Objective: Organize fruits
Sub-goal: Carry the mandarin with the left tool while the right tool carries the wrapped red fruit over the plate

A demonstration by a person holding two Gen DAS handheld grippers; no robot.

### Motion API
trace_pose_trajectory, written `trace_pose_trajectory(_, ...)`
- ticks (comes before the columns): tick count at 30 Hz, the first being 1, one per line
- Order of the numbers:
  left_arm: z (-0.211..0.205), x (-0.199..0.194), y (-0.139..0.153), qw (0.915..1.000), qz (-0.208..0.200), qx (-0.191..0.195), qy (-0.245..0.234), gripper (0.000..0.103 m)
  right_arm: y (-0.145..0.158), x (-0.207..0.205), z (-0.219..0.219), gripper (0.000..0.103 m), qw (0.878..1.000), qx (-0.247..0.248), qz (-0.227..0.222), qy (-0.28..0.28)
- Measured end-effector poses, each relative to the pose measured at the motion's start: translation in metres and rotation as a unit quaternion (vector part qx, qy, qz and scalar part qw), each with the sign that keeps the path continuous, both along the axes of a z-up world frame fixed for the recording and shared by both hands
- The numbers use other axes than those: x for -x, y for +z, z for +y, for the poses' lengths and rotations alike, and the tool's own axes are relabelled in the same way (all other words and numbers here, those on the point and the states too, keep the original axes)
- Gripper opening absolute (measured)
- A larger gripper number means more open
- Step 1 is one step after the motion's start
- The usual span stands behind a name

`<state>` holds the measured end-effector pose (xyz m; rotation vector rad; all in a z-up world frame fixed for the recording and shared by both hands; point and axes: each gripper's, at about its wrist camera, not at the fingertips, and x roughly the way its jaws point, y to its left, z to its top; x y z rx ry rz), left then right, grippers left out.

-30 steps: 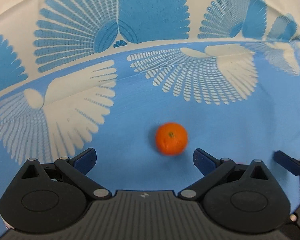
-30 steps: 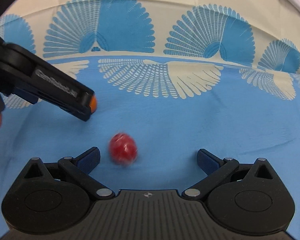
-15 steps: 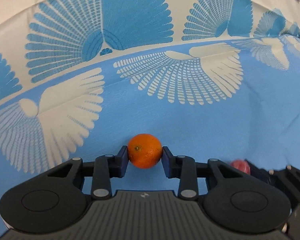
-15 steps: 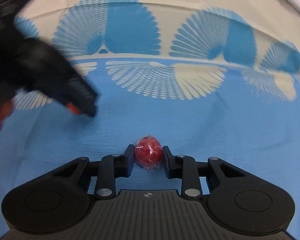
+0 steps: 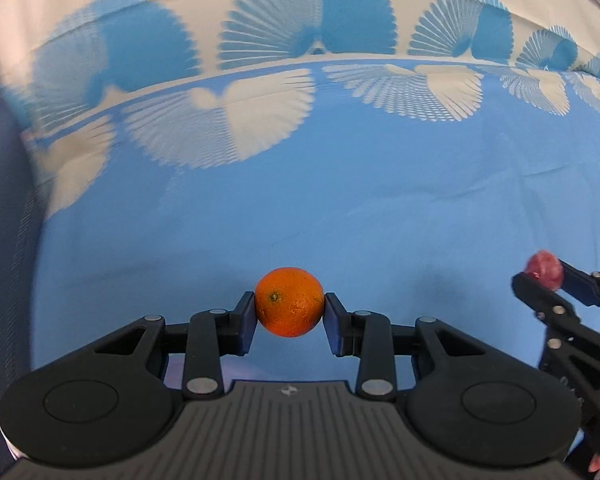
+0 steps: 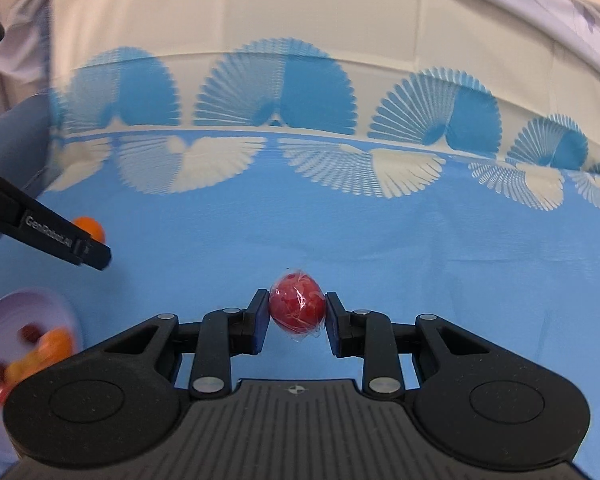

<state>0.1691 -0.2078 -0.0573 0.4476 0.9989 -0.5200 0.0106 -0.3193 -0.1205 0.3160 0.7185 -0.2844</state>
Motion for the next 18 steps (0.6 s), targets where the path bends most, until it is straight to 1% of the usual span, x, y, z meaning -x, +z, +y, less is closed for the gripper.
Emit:
trace_pose_trajectory(3, 0.04, 0.025, 0.016, 0.9998, -0.009, 0.005, 0.015, 0.039, 0.019, 0.024, 0.024, 0.031, 1.0, -0.003, -0.007, 0.015)
trace_pose_trajectory(8, 0.102, 0.066, 0.041, 0.9987, -0.034, 0.003, 0.037, 0.039, 0.047, 0.06, 0.067, 0.031, 0.999, -0.008, -0.014, 0.044)
trace_pose_trajectory(12, 0.145, 0.093, 0.053, 0.9977, -0.028, 0.014, 0.06, 0.039, 0.067, 0.083, 0.102, 0.031, 0.997, -0.007, -0.02, 0.07)
trace_pose_trajectory(18, 0.196, 0.131, 0.055, 0.9959, -0.011, 0.018, 0.088, 0.039, 0.09, 0.108, 0.146, 0.031, 0.994, -0.001, -0.027, 0.107)
